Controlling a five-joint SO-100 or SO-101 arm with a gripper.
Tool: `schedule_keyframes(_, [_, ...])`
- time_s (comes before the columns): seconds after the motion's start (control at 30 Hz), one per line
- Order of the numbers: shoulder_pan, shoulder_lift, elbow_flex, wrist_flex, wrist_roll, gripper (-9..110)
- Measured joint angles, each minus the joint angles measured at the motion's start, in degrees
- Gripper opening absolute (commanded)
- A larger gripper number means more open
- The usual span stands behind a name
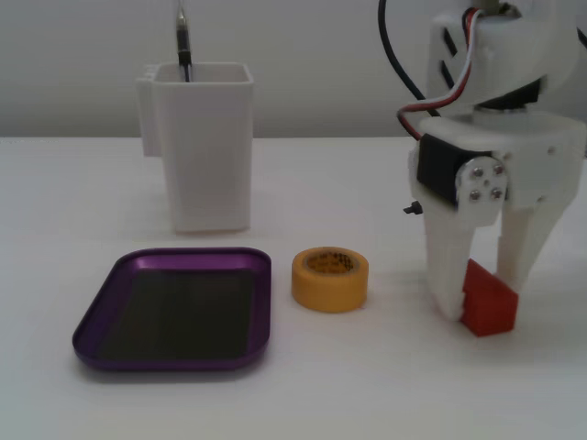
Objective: Pick up the red cube and place it in the box.
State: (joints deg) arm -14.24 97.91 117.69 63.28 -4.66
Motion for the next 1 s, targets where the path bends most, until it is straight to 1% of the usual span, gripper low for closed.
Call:
schedule_keyframes(0.27, [0.44,10.11,-12.83,7.21,-0.35,-1])
schedule_keyframes(0.37, [0.62,10.90,-18.98,7.38,-0.35,-1])
schedule_keyframes(0.5, [4.04,10.28,-25.14,4.92,1.23,-1])
schedule_keyframes(0.7, [6.24,-1.14,-36.39,0.53,5.01,-1])
schedule_keyframes(0.87, [7.21,-15.38,-49.31,0.44,5.54,-1])
schedule_keyframes(1.0, [7.47,-25.66,-59.50,3.34,7.21,-1])
